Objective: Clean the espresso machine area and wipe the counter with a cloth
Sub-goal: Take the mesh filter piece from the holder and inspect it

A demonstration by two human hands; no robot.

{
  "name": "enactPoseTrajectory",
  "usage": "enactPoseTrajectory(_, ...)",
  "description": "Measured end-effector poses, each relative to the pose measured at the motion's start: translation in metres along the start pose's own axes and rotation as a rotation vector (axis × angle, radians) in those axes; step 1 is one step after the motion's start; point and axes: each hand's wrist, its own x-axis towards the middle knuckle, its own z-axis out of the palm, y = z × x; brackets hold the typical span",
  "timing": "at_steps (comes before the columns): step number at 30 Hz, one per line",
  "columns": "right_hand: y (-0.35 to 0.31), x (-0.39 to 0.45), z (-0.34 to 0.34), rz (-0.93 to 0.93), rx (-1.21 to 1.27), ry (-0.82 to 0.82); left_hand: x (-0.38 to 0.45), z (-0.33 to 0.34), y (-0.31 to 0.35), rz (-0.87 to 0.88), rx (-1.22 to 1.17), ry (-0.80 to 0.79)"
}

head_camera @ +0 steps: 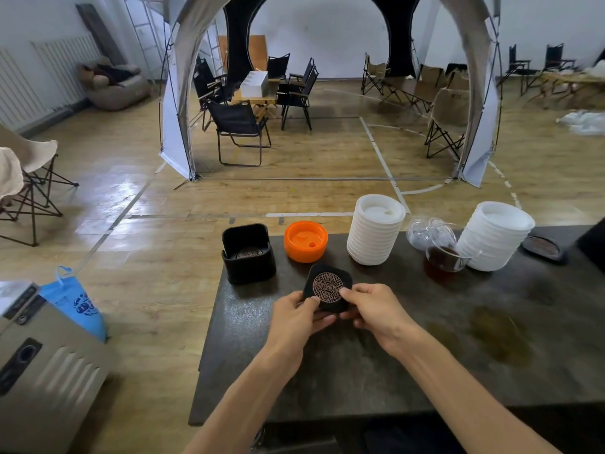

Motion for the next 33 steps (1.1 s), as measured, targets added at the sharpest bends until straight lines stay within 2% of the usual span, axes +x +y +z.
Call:
enactPoseTrajectory(3, -0.001, -0.001, -0.002, -0.009, 0.002, 0.031, 0.000, 0.000, -0.001, 0.000, 0.055, -0.027)
enactPoseTrajectory(13, 0.000, -0.005, -0.005, -0.034, -0.016, 0.004, 0.008, -0.006, 0.008, 0.095, 0.204, 0.038)
enactPoseTrajectory(19, -0.002, -0.007, -0.006, -0.067, -0.089, -0.084, 0.011, -0.011, 0.014, 0.197, 0.344, 0.094)
enactPoseTrajectory(22, -0.009, -0.005, -0.005, -0.130, -0.027, -0.058, 0.011, -0.014, 0.021, 0.198, 0.395, 0.047)
enactPoseTrajectory(24, -0.013, -0.001, -0.003, -0.110, 0.205, 0.011, 0.007, -0.012, 0.022, 0.106, 0.276, 0.024)
enactPoseTrajectory(26, -0.011, -0.003, -0.001, -0.035, 0.349, -0.045, 0.002, -0.006, 0.022, 0.033, 0.095, 0.034)
enactPoseTrajectory(29, 0.002, -0.007, 0.003, -0.012, 0.348, -0.152, -0.003, 0.000, 0.019, 0.023, -0.061, 0.034)
enactPoseTrajectory(33, 0.011, -0.011, 0.007, -0.041, 0.411, -0.201, -0.006, 0.005, 0.016, 0.055, -0.154, 0.030)
